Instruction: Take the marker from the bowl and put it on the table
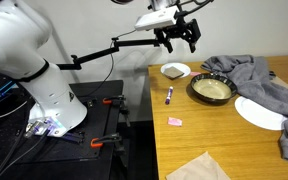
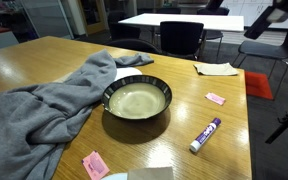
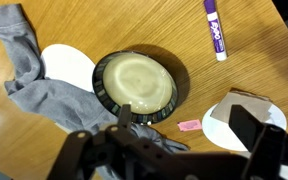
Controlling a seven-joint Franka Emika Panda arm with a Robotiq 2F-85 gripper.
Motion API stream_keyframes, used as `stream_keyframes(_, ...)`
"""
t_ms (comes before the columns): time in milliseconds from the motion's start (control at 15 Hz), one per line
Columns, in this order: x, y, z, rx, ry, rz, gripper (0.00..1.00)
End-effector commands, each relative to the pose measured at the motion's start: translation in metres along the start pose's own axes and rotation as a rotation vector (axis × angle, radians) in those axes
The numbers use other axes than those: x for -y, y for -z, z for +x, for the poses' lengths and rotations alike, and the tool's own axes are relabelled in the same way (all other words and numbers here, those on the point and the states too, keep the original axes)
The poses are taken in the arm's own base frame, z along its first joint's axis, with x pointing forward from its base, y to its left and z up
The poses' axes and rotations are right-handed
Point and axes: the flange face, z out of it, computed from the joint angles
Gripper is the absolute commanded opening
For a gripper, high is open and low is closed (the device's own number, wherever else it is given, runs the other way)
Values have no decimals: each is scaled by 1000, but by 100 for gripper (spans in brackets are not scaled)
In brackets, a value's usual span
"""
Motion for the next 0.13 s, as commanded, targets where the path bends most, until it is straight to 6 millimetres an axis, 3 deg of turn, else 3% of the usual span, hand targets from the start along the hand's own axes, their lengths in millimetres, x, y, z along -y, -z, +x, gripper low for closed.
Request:
stream_keyframes(0,0,0,0,1,-1,0,100)
stream_keyframes(67,0,0,0,1,-1,0,100)
